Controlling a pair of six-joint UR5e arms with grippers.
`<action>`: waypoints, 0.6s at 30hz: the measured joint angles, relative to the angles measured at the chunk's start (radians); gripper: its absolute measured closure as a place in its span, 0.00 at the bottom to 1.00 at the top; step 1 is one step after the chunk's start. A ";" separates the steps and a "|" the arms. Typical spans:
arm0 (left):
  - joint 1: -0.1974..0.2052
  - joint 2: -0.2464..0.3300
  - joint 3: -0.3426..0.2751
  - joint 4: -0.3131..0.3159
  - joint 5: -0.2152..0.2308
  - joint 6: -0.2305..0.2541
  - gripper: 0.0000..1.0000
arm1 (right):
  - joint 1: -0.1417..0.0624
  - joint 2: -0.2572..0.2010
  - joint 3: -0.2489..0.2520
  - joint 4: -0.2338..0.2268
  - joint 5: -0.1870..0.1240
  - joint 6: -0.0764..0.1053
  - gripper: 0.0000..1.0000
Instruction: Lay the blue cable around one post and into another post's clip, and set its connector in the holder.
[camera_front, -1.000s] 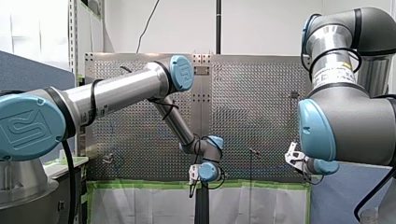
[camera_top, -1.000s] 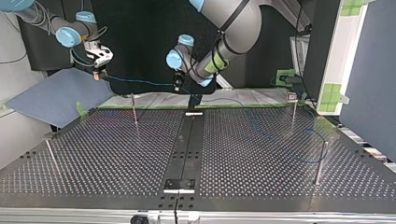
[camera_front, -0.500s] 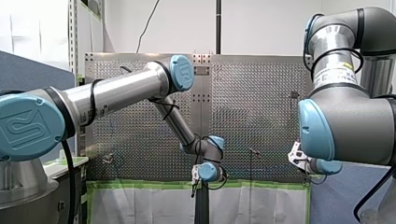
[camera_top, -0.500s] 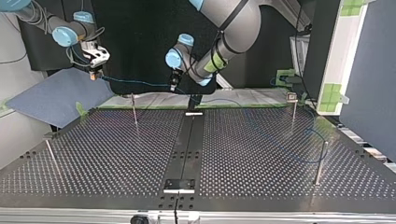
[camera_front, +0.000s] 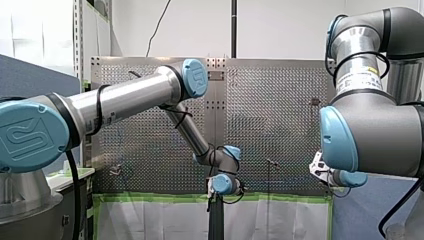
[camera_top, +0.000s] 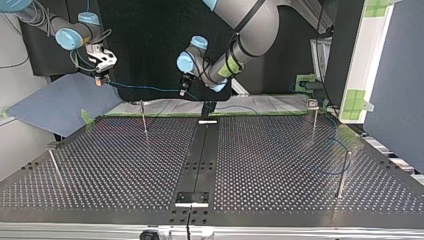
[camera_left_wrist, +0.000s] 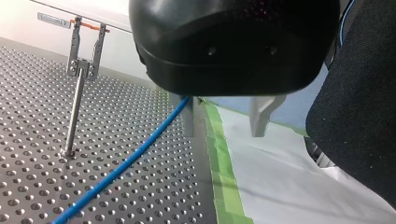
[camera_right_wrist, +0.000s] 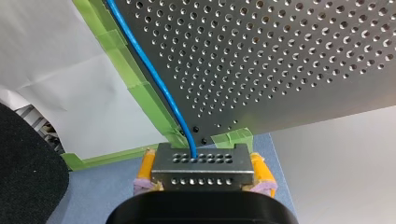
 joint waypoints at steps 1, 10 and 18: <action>0.000 0.000 0.000 0.000 0.000 0.000 0.63 | 0.000 0.000 0.000 0.000 0.000 0.000 1.00; 0.000 0.000 0.000 0.001 0.002 0.000 1.00 | 0.000 0.001 0.000 0.001 0.000 -0.001 1.00; 0.002 0.000 0.000 0.000 0.010 0.000 1.00 | 0.000 0.001 0.000 0.002 0.000 -0.003 1.00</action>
